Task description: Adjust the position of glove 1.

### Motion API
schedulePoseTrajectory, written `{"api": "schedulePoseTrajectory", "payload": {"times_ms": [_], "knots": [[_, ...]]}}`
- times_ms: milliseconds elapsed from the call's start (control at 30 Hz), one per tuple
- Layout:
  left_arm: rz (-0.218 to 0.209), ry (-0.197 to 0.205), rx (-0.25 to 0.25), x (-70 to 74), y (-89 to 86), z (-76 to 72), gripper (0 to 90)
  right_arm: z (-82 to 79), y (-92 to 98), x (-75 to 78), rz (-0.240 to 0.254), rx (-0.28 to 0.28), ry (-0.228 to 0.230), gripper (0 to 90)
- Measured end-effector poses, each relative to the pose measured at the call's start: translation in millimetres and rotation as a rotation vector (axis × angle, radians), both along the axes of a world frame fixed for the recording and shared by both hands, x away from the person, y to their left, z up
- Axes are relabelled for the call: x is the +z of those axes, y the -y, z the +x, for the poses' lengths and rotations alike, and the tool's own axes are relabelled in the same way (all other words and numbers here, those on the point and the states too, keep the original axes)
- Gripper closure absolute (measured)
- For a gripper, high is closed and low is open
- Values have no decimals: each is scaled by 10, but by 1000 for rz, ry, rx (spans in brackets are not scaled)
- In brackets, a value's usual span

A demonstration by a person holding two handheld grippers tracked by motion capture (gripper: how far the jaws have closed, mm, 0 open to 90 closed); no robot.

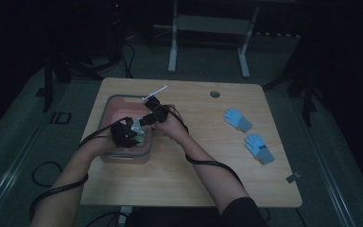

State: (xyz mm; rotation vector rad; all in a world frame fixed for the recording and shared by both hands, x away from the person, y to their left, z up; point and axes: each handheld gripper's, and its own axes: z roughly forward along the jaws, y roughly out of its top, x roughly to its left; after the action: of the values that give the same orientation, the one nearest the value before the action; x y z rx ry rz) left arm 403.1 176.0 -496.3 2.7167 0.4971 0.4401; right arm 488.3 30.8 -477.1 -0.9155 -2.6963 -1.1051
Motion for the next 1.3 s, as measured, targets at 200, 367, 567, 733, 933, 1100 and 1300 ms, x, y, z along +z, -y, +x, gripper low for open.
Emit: {"api": "schedulePoseTrajectory", "payload": {"times_ms": [200,367,567,733,933,1100,1300], "knots": [[-27,-6,48,49,-14,-14,468,-70,214,127,40,7,21,484],[-107,17,125,274,-69,-52,165,-194,439,349,93,25,63,439],[-218,28,162,472,34,-128,99,-323,721,507,120,33,112,402],[-258,35,130,513,232,-218,91,-376,989,508,93,14,133,373],[-298,58,97,489,412,-233,86,-398,1224,485,93,-12,142,321],[-311,52,89,468,589,-247,56,-406,1443,406,96,-20,123,210],[-345,51,71,472,768,-291,20,-422,1674,300,60,-28,126,180]]}}
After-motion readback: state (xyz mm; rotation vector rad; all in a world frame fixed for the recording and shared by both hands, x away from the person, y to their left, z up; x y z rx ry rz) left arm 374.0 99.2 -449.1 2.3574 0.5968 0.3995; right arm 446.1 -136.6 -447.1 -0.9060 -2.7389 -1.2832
